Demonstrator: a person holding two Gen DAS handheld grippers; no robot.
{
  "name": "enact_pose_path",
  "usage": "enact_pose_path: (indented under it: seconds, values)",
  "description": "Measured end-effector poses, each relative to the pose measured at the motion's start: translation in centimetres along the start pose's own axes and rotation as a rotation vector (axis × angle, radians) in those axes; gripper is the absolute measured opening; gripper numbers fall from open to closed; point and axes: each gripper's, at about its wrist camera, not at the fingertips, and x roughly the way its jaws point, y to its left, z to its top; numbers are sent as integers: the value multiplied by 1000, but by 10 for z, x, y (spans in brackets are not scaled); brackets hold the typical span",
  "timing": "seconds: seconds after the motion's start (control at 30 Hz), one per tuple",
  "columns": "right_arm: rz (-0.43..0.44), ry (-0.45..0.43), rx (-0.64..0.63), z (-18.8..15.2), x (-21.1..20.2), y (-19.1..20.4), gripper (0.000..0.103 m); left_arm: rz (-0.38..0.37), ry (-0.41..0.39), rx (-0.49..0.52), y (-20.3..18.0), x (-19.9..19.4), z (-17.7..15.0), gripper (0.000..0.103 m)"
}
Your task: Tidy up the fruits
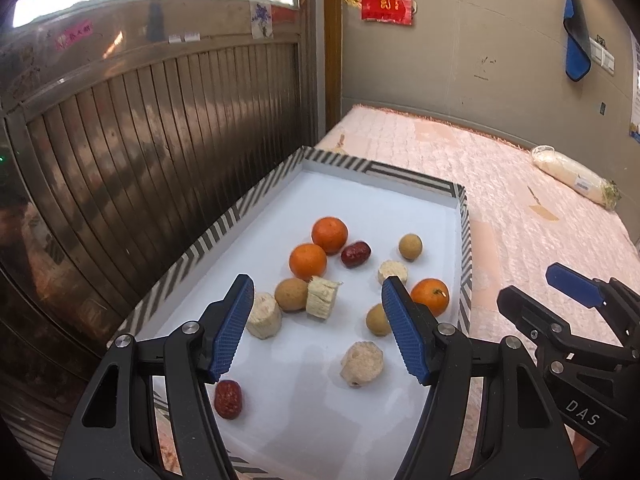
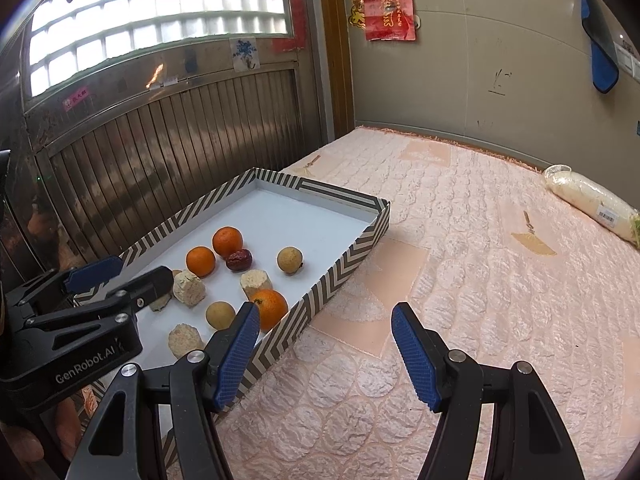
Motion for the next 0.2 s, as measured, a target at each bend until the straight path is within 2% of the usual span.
enact_pose_path:
  seconds: [0.1, 0.2]
  values:
    - [-2, 2, 12, -1, 0, -4, 66, 8, -8, 15, -5, -1, 1, 67]
    - [-14, 1, 20, -2, -4, -11, 66, -20, 4, 26, -15, -2, 4, 67]
